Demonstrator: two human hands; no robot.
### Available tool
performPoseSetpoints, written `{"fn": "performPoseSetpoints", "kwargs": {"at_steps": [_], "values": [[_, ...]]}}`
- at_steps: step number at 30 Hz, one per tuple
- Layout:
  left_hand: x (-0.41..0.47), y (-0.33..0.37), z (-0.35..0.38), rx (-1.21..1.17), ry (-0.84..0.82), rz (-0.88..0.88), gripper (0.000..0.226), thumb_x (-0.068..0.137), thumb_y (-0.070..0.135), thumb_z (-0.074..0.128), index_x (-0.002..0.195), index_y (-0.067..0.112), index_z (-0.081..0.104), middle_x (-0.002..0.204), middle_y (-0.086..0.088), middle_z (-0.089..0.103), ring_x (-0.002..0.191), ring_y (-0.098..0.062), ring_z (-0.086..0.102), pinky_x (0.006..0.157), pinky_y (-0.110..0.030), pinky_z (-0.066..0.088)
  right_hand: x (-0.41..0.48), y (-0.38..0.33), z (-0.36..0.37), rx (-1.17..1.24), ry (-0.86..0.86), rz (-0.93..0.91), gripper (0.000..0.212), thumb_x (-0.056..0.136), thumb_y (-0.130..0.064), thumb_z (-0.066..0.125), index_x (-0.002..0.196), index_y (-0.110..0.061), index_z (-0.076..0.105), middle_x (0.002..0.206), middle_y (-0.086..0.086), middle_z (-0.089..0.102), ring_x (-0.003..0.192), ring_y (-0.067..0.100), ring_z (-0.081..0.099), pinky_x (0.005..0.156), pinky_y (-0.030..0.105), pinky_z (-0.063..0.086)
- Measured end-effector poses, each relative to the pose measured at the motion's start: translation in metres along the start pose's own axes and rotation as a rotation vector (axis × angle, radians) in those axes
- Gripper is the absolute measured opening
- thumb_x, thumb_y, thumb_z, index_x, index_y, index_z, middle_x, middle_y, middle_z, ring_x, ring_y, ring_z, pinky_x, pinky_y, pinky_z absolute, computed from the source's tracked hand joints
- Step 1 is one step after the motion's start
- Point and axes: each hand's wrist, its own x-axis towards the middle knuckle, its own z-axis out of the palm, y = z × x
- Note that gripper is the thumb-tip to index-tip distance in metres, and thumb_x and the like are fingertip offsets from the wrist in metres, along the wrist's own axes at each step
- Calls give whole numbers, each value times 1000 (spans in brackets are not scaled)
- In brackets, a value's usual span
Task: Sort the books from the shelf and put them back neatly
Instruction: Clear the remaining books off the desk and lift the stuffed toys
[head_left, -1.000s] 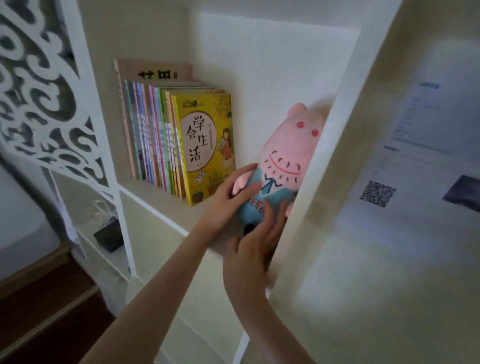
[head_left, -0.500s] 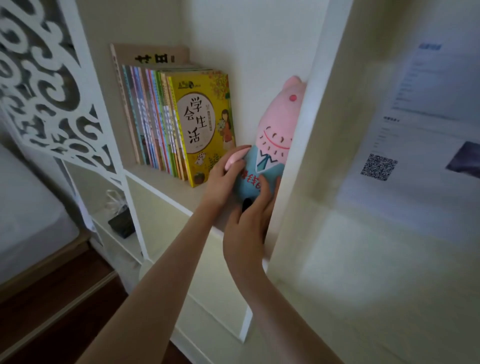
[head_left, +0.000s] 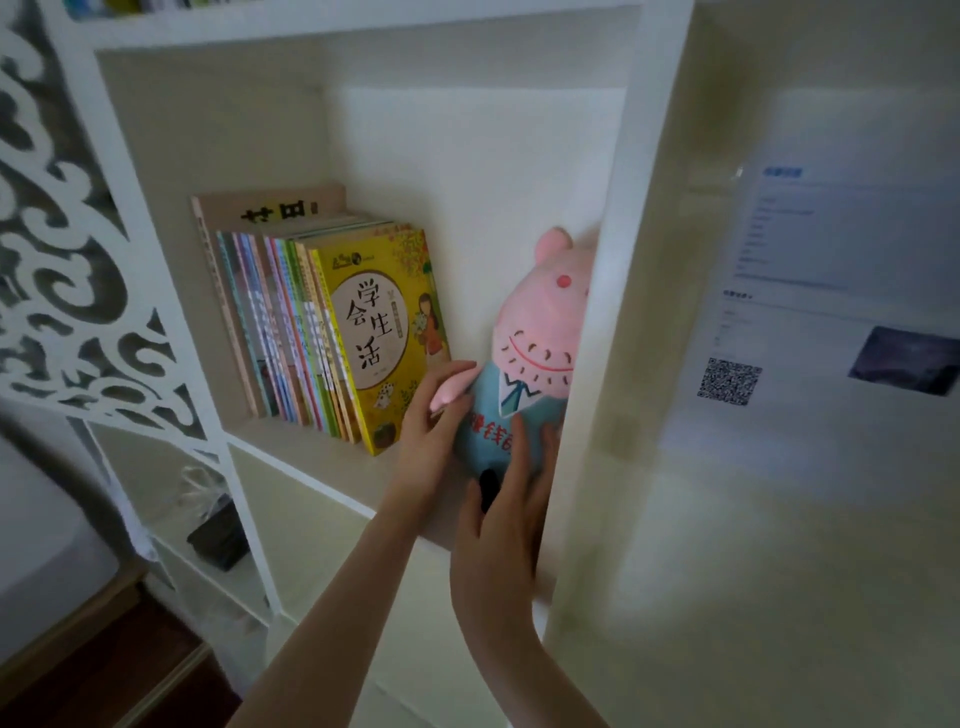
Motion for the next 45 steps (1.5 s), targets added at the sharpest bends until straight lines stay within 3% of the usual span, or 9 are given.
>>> {"fn": "performPoseSetpoints", "kwargs": {"at_steps": [2,5,6,10,15,25,31,39,45], "values": [[-1,-1,-1,-15,-1,-22,32,88,31,54,117,20,60,119,11,61,112,-8,57,91,-33,51,-1,0,7,-21,85,103,54,87,-28,40,139,-12,37,145,4,29,137,16,24,101,41,41],[-4,-4,-5,-50,-41,-54,30,93,32,53,122,26,57,122,11,60,115,-11,57,92,-42,52,2,0,13,-190,137,109,61,83,-35,41,140,-14,38,143,6,32,137,13,18,105,34,32],[-5,-5,-6,-40,-52,-52,28,96,31,53,123,28,56,122,13,59,115,-8,57,90,-38,53,2,1,14,-232,145,112,62,81,-36,41,140,-15,40,142,7,33,137,14,18,105,32,31],[-2,-8,-7,-30,-48,4,29,97,22,53,125,25,54,120,19,58,114,2,53,85,-16,49,2,11,18,-221,158,92,65,79,-38,45,141,-21,40,150,6,31,140,26,27,97,63,42],[7,-11,-16,-96,-165,-6,49,81,49,54,124,24,54,120,13,59,115,-5,55,89,-24,50,5,25,21,-250,212,-6,64,78,-35,51,139,-21,39,151,7,32,139,31,34,100,59,42],[29,-16,-36,-140,-363,-41,32,90,23,63,122,20,57,119,6,62,111,-10,59,85,-27,54,19,5,36,-154,286,110,52,78,-37,53,125,-16,45,137,17,45,127,22,35,107,7,16],[36,-12,-38,-133,-388,-22,29,90,13,63,119,18,58,114,9,64,107,-4,60,85,-19,51,28,2,47,-243,352,160,62,79,-41,52,132,-12,40,137,15,41,127,25,31,107,10,12],[40,0,-54,-47,-433,81,34,89,14,66,120,24,57,119,9,58,108,5,55,85,-11,46,33,-20,47,-390,352,27,55,84,-24,58,134,-20,36,150,3,22,140,32,15,110,59,26],[42,15,-110,162,-237,454,30,86,13,62,114,21,62,120,4,57,115,-3,52,97,-19,43,46,-58,61,-173,119,-183,41,91,-21,53,130,-24,39,140,-2,29,134,13,30,111,28,27]]}}
